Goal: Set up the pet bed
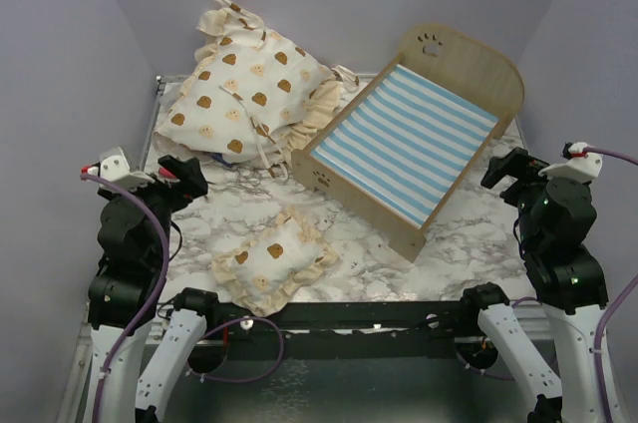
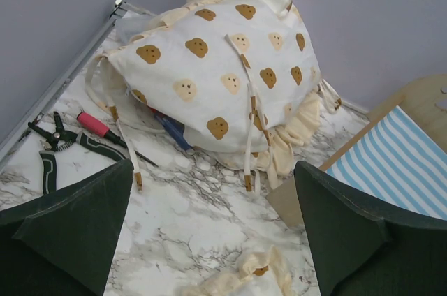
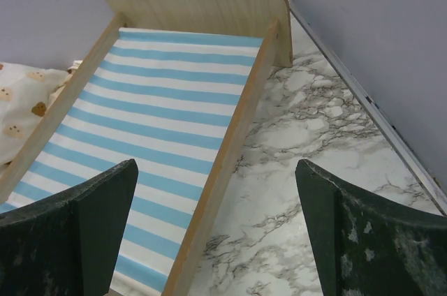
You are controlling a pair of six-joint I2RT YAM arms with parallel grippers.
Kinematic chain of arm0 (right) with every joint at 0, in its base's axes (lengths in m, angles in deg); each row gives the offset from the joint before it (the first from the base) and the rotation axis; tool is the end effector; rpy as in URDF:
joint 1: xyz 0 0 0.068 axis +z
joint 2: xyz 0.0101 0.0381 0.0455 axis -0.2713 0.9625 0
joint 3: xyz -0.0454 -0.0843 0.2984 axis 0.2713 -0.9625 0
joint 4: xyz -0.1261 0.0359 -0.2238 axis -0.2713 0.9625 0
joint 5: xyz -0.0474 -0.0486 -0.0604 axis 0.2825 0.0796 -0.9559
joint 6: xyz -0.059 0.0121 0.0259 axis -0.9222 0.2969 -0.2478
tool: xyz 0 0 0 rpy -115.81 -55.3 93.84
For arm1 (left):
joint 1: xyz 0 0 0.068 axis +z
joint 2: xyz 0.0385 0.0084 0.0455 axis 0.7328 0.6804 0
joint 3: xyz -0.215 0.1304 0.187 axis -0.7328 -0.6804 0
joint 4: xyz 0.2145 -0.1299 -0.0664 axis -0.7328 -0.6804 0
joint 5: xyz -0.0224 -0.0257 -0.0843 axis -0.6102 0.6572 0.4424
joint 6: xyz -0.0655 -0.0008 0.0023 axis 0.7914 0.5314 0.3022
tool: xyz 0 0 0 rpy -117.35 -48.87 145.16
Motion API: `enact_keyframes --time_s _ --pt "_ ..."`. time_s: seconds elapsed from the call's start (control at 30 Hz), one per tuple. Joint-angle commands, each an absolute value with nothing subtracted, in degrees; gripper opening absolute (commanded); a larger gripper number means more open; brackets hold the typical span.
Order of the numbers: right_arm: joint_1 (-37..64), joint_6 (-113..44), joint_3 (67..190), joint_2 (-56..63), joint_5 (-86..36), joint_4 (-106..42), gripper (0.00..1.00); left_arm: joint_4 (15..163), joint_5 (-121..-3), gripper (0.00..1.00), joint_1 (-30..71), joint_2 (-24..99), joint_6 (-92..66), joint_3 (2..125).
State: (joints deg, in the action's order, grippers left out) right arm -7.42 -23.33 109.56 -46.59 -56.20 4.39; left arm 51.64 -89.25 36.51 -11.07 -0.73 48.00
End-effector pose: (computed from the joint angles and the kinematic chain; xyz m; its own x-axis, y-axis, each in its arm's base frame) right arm 0.0713 -0.0106 0.4063 -0.1024 0.2700 -0.9574 0.3056 0.9244 0.2280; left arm 0.0521 0.0073 0.4115 -0.0291 -0.3832 -0.9232 -0.1696 0.9121 -0.3732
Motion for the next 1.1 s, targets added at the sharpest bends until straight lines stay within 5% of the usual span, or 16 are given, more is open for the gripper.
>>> enact_keyframes --time_s 0.0,0.23,0.67,1.07 --pt "-7.05 -23.32 108.67 -47.42 -56.67 3.00 1.00 51.55 -88.68 0.99 36.74 -9.94 -0.74 47.48" --pt "-7.05 -23.09 108.88 -47.11 -52.80 2.03 1.00 52.96 -88.71 0.99 36.75 -2.33 -0.13 47.60" --pt "-6.57 -22.41 104.67 -49.33 -42.25 0.59 1.00 73.03 -97.07 0.99 39.55 30.03 -3.39 54.69" --pt "-5.85 -24.10 103.99 -48.96 -40.98 0.67 1.00 84.93 -80.09 0.99 58.75 55.62 7.84 62.82"
